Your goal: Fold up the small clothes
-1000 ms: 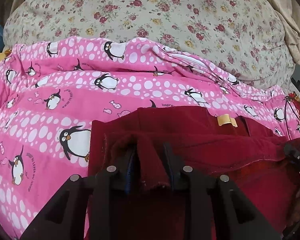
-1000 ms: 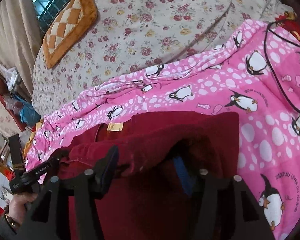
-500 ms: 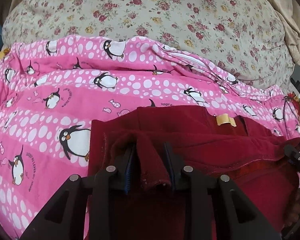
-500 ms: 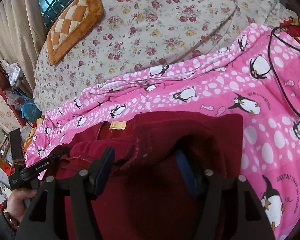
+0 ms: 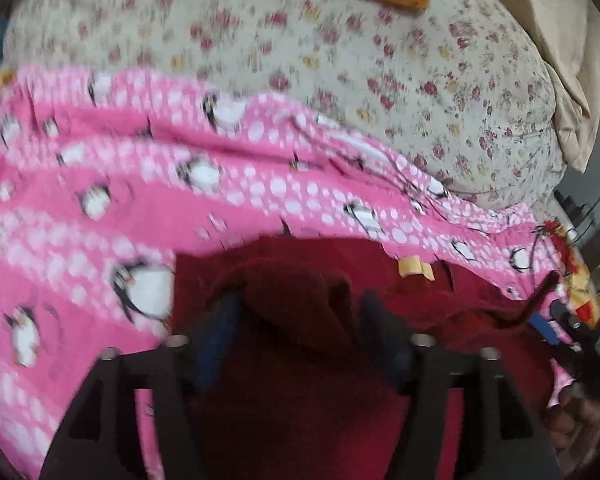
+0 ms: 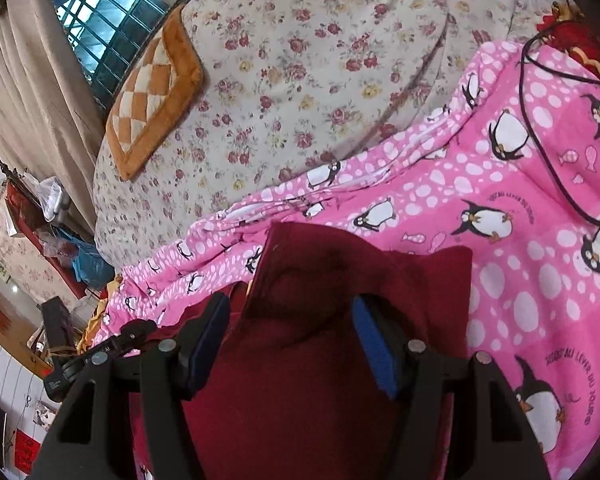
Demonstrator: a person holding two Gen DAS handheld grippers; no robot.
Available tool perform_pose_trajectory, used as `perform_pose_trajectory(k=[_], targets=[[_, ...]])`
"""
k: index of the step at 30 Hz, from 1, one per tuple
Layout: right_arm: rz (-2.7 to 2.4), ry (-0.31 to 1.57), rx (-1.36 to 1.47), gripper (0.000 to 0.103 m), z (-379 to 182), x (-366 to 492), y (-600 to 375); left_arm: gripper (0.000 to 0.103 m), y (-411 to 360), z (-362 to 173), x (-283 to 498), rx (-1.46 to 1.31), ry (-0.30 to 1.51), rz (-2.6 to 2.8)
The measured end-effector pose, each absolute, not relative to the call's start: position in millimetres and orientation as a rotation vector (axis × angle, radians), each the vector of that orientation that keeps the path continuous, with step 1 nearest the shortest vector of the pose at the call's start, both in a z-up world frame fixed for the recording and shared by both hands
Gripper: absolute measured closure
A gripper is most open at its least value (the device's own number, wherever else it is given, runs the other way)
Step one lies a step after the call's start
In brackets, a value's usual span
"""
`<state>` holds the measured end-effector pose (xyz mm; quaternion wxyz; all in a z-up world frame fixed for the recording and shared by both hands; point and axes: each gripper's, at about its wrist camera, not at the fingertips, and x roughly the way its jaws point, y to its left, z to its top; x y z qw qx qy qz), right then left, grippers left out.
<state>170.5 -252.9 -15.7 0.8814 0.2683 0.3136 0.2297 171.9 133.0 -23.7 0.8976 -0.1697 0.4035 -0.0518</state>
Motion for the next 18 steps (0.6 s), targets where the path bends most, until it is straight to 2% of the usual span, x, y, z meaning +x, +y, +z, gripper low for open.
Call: perform_pose_trajectory(k=[1, 7, 9, 10, 13, 18], targets=[[0.478, 0.660, 0.560, 0.036, -17, 171, -253, 0.040, 134, -27, 173, -0.370, 0.852, -0.122], [0.463, 0.654, 0.550, 0.036, -17, 171, -253, 0.036, 125, -18, 168, -0.287, 0.809, -0.085], [0.457, 0.633, 0.548, 0.036, -15, 169, -255, 0.023, 125, -11, 164, -0.238, 0.762, -0.032], [0.452, 0.619, 0.551, 0.036, -14, 168, -257, 0.013, 127, -7, 164, -0.227, 0.744, -0.016], [0.445, 0.609, 0.560, 0.036, -13, 168, -259, 0.012, 145, 4, 156, -0.260, 0.652, 0.051], [0.434, 0.588, 0.556, 0.036, -10, 167, -261, 0.012, 165, -1, 156, -0.334, 0.664, 0.089]])
